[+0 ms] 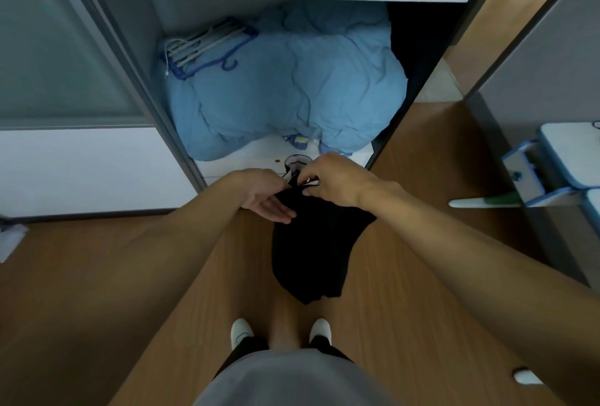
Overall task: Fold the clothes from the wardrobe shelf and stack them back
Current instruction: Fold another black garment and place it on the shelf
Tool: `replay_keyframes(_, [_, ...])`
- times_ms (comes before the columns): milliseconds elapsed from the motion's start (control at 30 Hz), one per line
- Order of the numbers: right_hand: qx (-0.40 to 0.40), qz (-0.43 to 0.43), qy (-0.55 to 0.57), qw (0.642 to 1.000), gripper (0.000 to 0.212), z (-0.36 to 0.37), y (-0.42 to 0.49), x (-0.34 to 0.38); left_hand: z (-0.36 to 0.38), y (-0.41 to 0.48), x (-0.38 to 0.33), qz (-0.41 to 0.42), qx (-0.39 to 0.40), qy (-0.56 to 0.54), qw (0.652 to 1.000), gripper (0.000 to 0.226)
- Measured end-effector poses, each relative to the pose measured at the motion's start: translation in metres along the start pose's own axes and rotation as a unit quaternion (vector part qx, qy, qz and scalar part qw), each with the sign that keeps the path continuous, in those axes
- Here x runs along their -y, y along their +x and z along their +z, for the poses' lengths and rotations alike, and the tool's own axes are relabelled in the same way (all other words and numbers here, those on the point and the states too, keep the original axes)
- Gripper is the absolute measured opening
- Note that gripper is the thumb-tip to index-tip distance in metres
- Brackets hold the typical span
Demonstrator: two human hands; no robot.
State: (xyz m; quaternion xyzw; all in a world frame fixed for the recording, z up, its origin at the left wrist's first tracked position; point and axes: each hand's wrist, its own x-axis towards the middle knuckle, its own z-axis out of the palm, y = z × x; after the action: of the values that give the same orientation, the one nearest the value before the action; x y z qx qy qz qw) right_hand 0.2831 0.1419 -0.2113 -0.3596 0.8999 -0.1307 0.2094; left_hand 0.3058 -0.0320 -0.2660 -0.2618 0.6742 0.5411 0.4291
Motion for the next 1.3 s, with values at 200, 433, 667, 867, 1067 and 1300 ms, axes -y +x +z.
replay_keyframes(200, [0.047,0.012,0.005,0.999,0.029,0.008,-0.003,-0.007,-0.006,0.001,0.007,0.028,-0.125,0.028,0.991,0.02])
replay_keyframes(433, [0.056,0.16,0.001,0.986,0.016,0.039,-0.012,-0.041,-0.022,-0.023,-0.007,0.198,-0.2,0.011,0.96,0.02])
replay_keyframes(667, [-0.179,0.09,0.185,0.962,0.023,0.023,-0.001,-0.052,-0.046,-0.063,-0.02,0.254,-0.194,0.218,0.922,0.032])
replay_keyframes(867, [-0.174,0.039,0.418,0.891,0.028,-0.004,-0.004,-0.044,-0.054,-0.08,-0.032,0.315,-0.148,0.243,0.905,0.033])
replay_keyframes(1067, [-0.183,0.064,0.488,0.851,0.03,-0.013,-0.001,-0.036,-0.063,-0.081,-0.039,0.301,-0.109,0.305,0.897,0.027])
replay_keyframes(1300, [-0.305,0.088,0.513,0.798,0.019,-0.016,-0.001,-0.025,-0.079,-0.063,-0.018,0.36,-0.013,-0.016,0.933,0.063])
